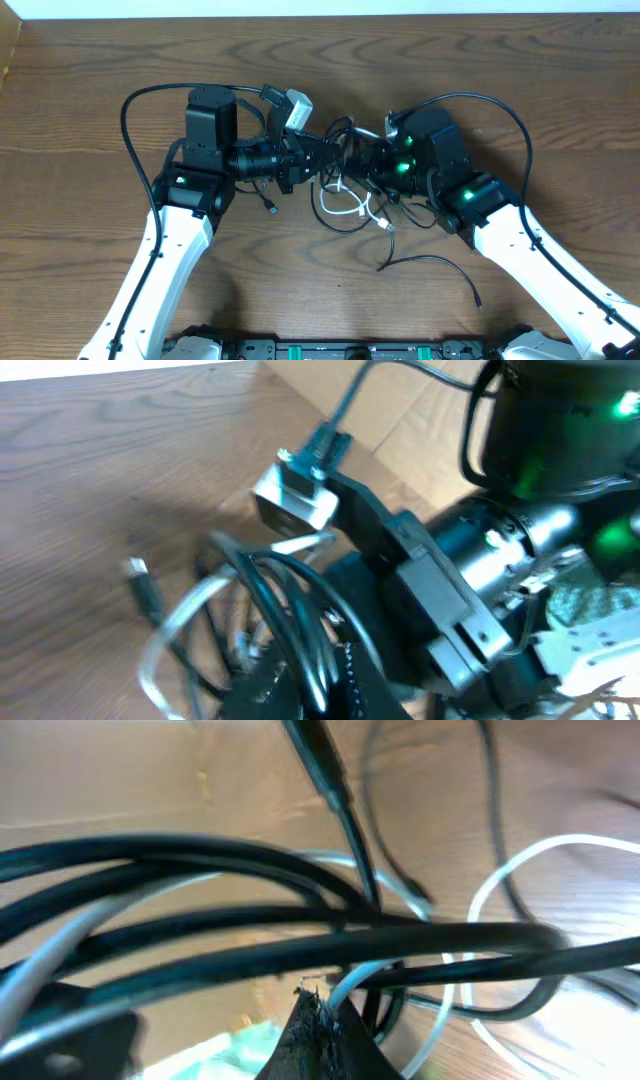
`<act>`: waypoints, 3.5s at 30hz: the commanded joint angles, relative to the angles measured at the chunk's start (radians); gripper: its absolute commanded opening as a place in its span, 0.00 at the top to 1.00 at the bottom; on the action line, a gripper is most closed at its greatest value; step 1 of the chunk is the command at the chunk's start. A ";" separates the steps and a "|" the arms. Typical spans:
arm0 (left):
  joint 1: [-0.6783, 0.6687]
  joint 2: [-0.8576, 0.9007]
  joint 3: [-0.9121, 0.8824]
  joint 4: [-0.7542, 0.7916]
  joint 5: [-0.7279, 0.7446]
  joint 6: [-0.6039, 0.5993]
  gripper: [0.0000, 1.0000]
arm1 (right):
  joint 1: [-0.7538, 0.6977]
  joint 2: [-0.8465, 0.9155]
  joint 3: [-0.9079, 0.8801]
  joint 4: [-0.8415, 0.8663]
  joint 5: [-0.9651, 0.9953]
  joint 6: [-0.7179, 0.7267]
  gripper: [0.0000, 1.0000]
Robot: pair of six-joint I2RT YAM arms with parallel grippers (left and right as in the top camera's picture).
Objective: Untangle cables
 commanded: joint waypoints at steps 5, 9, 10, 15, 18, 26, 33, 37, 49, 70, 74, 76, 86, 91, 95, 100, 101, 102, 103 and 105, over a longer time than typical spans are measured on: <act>0.039 -0.012 0.020 0.004 -0.365 -0.047 0.92 | 0.003 -0.148 0.004 -0.111 0.058 -0.388 0.99; 0.057 -0.012 0.021 0.015 -0.562 -0.139 0.92 | 0.003 -0.274 0.004 -0.136 0.058 -0.551 0.99; 0.061 -0.012 0.020 0.015 -0.612 -0.164 0.92 | 0.003 -0.310 0.004 -0.142 0.058 -0.585 0.99; 0.066 -0.011 0.020 0.014 -0.726 -0.225 0.92 | 0.002 -0.441 0.004 -0.154 0.084 -0.663 0.99; 0.066 -0.011 0.020 0.014 -0.758 -0.257 0.92 | -0.002 -0.507 0.004 -0.195 0.192 -0.691 0.99; 0.066 -0.011 0.021 -0.013 -1.062 -0.420 0.92 | -0.053 -0.714 0.004 -0.336 0.544 -0.704 0.99; 0.069 -0.011 0.020 -0.073 -1.317 -0.545 0.92 | -0.094 -0.894 0.004 -0.375 0.720 -0.768 0.99; 0.071 -0.011 0.021 -0.067 -1.212 -0.595 0.92 | -0.096 -0.917 0.004 -0.406 0.736 -0.762 0.99; 0.071 -0.011 0.021 0.164 -0.345 -0.594 0.92 | -0.095 -0.694 0.002 -0.444 0.329 -0.763 0.67; 0.070 -0.012 0.021 0.356 0.068 -0.613 0.92 | -0.063 -0.097 0.002 -0.164 0.391 -0.753 0.43; 0.070 -0.012 0.021 0.360 0.120 -0.616 0.92 | -0.055 0.000 0.002 -0.081 0.451 -0.716 0.43; 0.070 -0.012 0.021 0.375 0.150 -0.643 0.92 | -0.048 0.042 0.002 -0.035 0.471 -0.717 0.48; 0.070 -0.014 0.021 0.694 0.402 -0.780 0.92 | -0.094 0.086 0.003 -0.004 0.930 -0.694 0.98; 0.074 -0.018 0.021 0.726 0.402 -0.795 0.92 | -0.198 0.083 0.003 -0.055 0.989 -0.702 0.99; 0.113 -0.018 0.021 0.726 0.393 -0.746 0.92 | -0.317 0.069 0.003 -0.135 0.990 -0.690 0.99; 0.242 -0.018 0.021 0.724 0.245 -0.739 0.92 | -0.472 0.008 0.003 -0.272 0.988 -0.634 0.99; 0.255 -0.018 0.021 0.721 0.222 -0.740 0.92 | -0.483 0.001 0.003 -0.281 0.988 -0.634 0.99; 0.274 -0.018 0.021 0.710 0.179 -0.740 0.92 | -0.505 -0.017 0.003 -0.296 0.987 -0.634 0.99; 0.291 -0.018 0.020 0.694 0.130 -0.742 0.92 | -0.521 -0.034 0.003 -0.305 0.974 -0.635 0.99; 0.306 -0.018 0.021 0.647 0.044 -0.743 0.92 | -0.541 -0.066 0.003 -0.315 0.931 -0.641 0.99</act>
